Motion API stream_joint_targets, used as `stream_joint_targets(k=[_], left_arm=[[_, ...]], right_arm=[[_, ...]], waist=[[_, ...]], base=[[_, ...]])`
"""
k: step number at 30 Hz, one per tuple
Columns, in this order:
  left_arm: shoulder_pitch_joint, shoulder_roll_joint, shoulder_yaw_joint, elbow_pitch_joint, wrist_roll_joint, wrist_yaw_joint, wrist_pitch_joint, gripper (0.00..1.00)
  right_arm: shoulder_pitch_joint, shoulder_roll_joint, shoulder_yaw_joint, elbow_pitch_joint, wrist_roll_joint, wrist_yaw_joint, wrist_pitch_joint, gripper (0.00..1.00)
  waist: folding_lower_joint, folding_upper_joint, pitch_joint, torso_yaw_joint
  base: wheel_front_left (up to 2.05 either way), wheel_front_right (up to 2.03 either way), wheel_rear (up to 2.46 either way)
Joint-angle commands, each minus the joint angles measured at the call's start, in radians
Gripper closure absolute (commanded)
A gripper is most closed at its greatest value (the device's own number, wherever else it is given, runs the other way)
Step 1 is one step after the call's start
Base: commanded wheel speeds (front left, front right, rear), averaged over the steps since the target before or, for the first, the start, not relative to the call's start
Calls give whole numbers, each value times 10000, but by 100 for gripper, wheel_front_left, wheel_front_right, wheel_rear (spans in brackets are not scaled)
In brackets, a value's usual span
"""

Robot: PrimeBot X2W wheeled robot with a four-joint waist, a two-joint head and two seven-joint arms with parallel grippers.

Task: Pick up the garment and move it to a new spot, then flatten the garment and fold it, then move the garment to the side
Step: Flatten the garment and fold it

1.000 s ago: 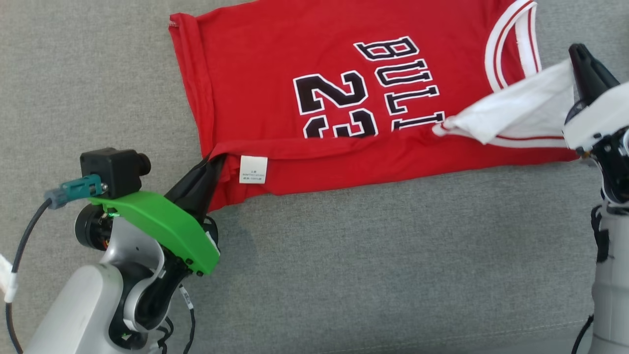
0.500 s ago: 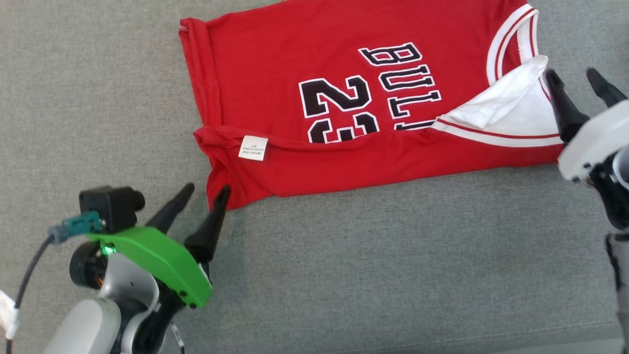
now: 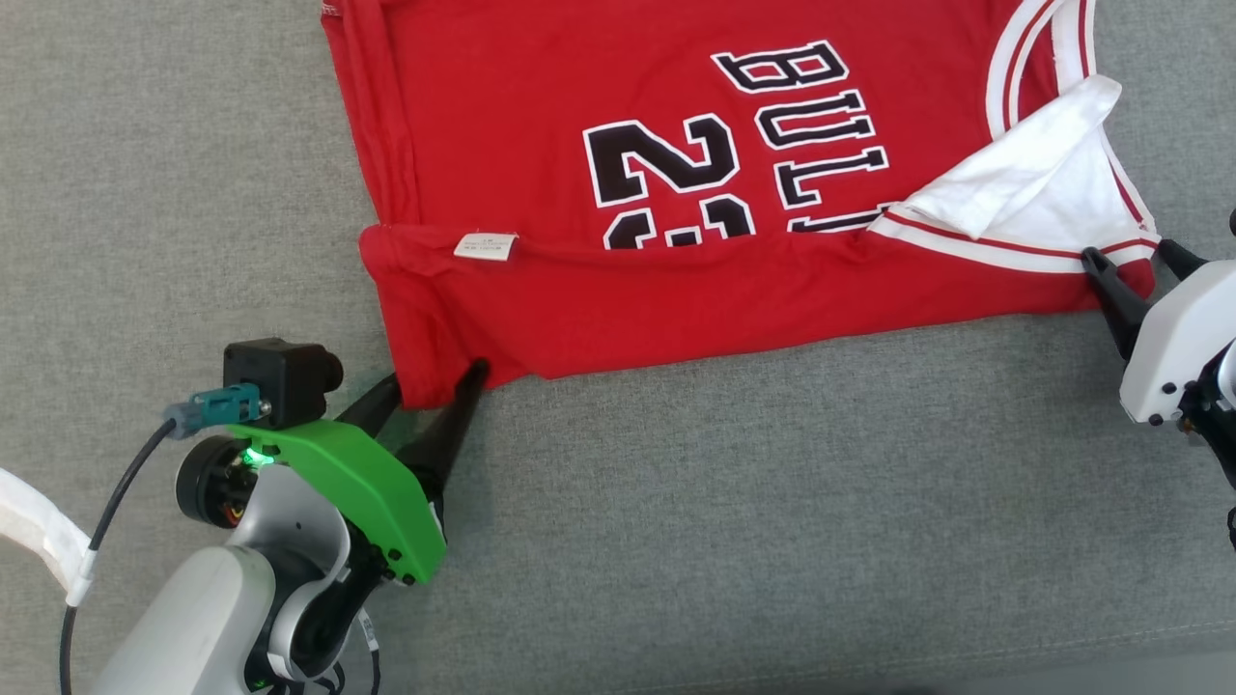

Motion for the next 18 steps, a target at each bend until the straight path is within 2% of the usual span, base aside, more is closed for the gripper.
stream_joint_targets(k=[1, 5, 9, 14, 18], left_arm=[[-6, 72, -101, 287, 33, -130, 80, 100], [305, 338, -92, 249, -292, -406, 299, 100], [879, 770, 77, -384, -836, -596, 608, 100], [2321, 1335, 9, -1367, -1472, -599, 1029, 100], [3211, 1465, -53, -1755, -1641, -486, 881, 100]], right_arm=[[159, 246, 161, 421, 133, 2, 75, 100], [254, 79, -169, 411, 444, -10, 132, 100], [750, -239, -429, -120, 1112, -8, 602, 100], [2285, -797, -588, -1281, 2138, -7, 1850, 100], [3334, -820, -774, -1754, 2603, -7, 2285, 100]], waist=[[1, 0, -100, 3], [1, 0, -572, -35], [1, 0, -1146, -79], [1, 0, -1492, -149], [1, 0, -1426, -193]], base=[[0, 0, 0], [0, 0, 0], [0, 0, 0], [0, 0, 0], [0, 0, 0]])
